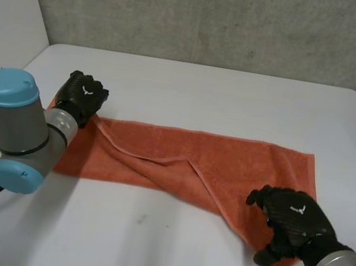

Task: Fold the laundry

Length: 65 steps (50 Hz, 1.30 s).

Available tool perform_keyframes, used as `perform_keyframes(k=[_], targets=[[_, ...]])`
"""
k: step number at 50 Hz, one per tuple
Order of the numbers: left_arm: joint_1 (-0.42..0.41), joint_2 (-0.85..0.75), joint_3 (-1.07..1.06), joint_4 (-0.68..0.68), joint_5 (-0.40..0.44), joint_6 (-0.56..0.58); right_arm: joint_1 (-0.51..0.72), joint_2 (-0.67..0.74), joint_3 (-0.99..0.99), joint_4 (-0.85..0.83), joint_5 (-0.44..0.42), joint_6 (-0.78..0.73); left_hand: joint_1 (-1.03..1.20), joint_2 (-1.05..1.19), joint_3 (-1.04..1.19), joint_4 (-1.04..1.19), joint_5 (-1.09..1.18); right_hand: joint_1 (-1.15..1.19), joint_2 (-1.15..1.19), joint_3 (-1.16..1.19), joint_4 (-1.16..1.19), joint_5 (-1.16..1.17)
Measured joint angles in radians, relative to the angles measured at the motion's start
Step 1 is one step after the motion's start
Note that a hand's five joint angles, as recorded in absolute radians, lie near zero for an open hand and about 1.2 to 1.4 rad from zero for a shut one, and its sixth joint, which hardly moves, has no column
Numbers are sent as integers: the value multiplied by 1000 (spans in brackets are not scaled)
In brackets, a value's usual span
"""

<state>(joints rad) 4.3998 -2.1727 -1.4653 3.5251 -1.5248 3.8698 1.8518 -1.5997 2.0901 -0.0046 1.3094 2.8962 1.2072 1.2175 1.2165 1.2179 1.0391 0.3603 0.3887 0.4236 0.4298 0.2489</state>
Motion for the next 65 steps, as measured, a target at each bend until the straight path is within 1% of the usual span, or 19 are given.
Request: perform_keyframes(k=[10,13,17,24,30,36,39,48,60,65], targets=[[1,7,-10,0,0,-14,10,117,42,-63,1,-8,0,0,0,0,0,25,0,27,27,24],[2,8,-11,0,0,-14,20,145,47,-95,4,-11,0,0,0,0,0,36,59,40,40,34],[2,8,-11,0,0,-14,29,172,48,-125,10,-13,0,0,0,0,0,42,77,47,47,41],[3,9,-12,0,1,-13,37,226,44,-201,40,-20,0,0,0,0,0,89,142,105,100,89],[3,10,-12,1,1,-13,36,257,42,-247,69,-67,0,0,0,0,0,154,215,178,169,156],[3,10,-12,0,1,-13,34,263,45,-274,88,-106,0,0,0,0,0,181,246,211,201,184],[4,11,-13,0,1,-13,33,264,46,-304,107,-129,0,0,0,0,0,220,290,256,247,230],[4,11,-14,-1,0,-13,19,261,44,-333,125,-159,0,0,0,0,0,322,402,372,367,347],[9,21,-38,3,2,-12,7,213,33,-326,136,-172,0,0,0,0,0,334,421,389,384,362],[14,26,-48,4,3,-12,-25,189,26,-309,135,-191,0,0,0,0,0,329,415,380,374,362]])
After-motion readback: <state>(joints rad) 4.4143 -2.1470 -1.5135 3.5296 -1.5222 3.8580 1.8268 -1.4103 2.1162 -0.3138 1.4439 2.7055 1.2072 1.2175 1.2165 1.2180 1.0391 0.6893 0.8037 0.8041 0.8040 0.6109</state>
